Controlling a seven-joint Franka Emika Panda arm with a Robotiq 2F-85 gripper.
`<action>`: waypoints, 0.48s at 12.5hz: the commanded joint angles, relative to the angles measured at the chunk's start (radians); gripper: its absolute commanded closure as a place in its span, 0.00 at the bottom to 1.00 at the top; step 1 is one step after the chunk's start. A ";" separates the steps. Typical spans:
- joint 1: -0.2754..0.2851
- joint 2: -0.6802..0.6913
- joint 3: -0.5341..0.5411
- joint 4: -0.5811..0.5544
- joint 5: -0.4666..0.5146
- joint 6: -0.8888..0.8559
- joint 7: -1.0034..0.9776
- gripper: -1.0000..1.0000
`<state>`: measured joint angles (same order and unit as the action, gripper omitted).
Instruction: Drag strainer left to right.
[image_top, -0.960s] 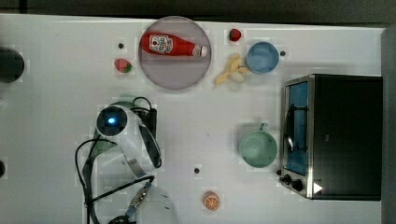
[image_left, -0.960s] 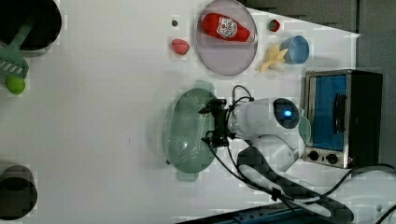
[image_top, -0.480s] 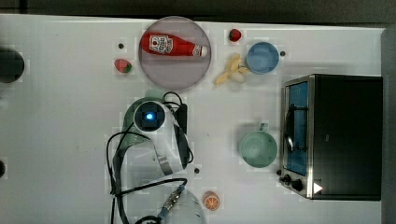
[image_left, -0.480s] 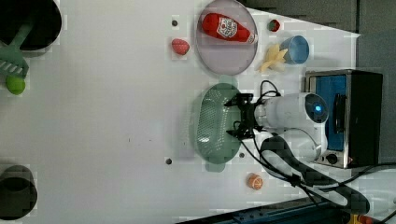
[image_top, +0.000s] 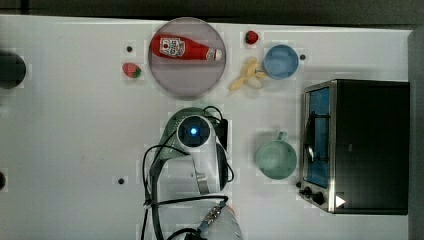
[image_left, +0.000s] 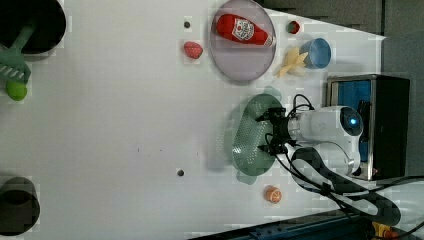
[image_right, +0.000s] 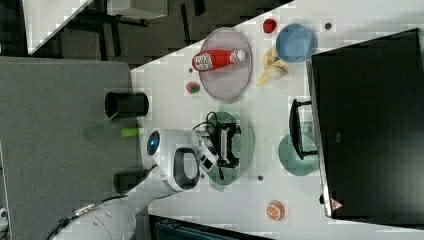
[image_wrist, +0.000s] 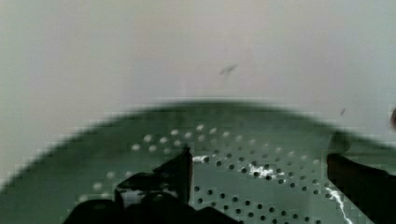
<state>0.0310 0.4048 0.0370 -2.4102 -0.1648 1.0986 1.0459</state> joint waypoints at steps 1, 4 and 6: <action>-0.007 -0.028 -0.065 0.020 -0.004 -0.013 -0.097 0.00; -0.009 -0.028 -0.121 0.018 -0.004 -0.012 -0.173 0.00; -0.010 -0.028 -0.161 0.019 -0.004 -0.012 -0.184 0.00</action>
<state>0.0279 0.3994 -0.0904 -2.3867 -0.1416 1.0811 0.9434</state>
